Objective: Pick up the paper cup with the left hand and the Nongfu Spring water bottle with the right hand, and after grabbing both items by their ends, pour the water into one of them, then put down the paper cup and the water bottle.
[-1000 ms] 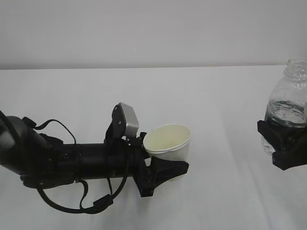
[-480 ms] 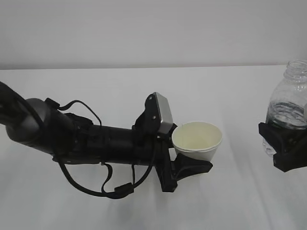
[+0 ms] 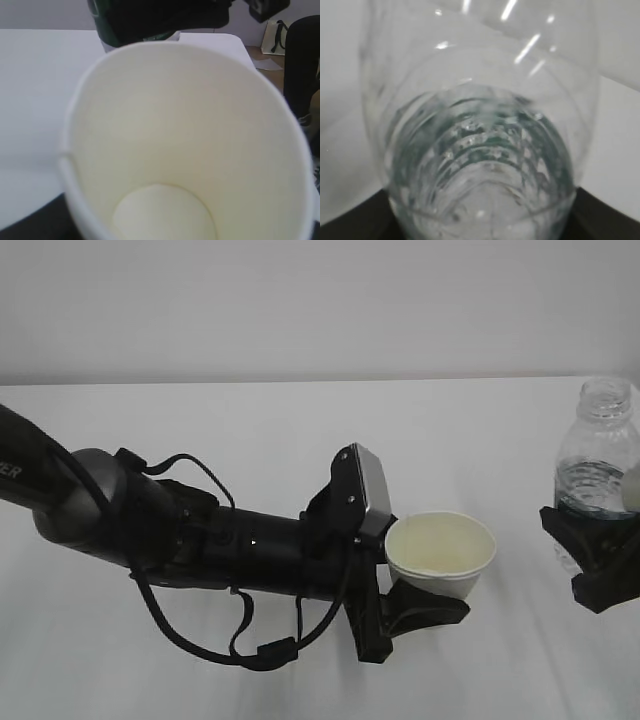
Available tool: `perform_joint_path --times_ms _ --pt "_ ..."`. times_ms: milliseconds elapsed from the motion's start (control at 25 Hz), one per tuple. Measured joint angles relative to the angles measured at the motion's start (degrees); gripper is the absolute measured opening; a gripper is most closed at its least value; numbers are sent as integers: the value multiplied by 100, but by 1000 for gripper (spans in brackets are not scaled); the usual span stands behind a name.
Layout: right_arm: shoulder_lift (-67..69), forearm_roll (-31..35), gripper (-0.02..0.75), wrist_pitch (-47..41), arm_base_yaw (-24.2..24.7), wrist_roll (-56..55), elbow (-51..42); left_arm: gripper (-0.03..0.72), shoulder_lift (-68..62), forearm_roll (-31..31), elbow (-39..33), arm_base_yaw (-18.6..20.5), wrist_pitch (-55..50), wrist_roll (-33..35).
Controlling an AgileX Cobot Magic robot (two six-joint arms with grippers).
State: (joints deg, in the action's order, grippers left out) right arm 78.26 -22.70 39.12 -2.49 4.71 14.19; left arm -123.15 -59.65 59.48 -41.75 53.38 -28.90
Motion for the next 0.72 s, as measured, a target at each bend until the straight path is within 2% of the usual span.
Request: perform_joint_path --times_ms 360,720 --pt "0 155 454 -54 0 829 0 446 0 -410 0 -28 0 -385" --pt "0 219 454 -72 0 1617 0 446 -11 -449 0 -28 0 -419"
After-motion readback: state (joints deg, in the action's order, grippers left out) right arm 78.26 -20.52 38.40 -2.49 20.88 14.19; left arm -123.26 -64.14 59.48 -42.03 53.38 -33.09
